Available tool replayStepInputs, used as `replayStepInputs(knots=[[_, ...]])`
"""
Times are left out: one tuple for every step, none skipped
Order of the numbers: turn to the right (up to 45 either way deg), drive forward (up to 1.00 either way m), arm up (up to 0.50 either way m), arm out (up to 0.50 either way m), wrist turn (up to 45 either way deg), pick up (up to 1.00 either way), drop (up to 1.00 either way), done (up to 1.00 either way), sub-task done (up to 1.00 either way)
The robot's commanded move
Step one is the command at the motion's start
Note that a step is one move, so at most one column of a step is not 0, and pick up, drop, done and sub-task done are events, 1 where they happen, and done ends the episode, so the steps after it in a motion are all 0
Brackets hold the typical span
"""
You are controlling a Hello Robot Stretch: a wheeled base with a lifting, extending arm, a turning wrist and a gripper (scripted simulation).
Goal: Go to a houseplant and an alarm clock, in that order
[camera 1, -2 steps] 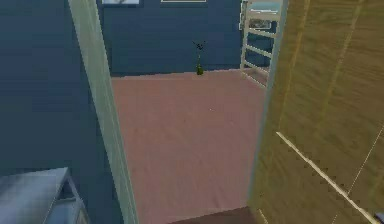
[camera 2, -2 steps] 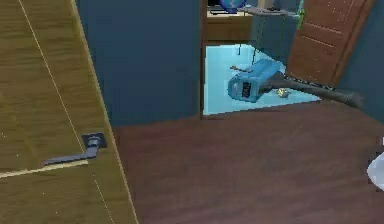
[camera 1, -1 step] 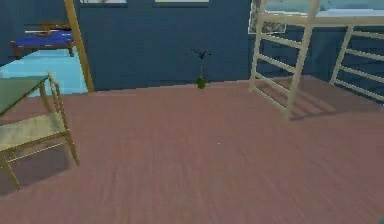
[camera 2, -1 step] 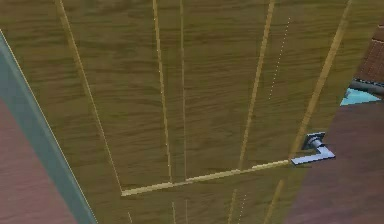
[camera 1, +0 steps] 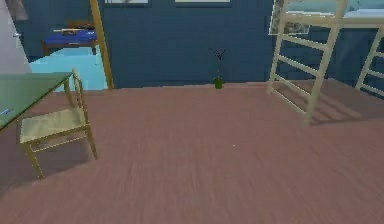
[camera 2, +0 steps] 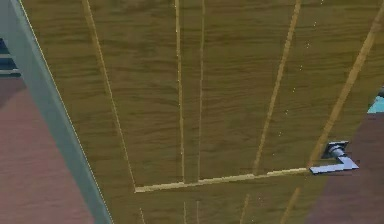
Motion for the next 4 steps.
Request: replayStepInputs(knots=[[0.0,1.00,0.00,0.00,0.0,0.00,0.00,0.00,0.00],[-3.0,0.00,0.00,0.00,0.0,0.00,0.00,0.00,0.00],[0.0,1.00,0.00,0.00,0.0,0.00,0.00,0.00,0.00],[0.0,0.90,0.00,0.00,0.0,0.00,0.00,0.00,0.00]])
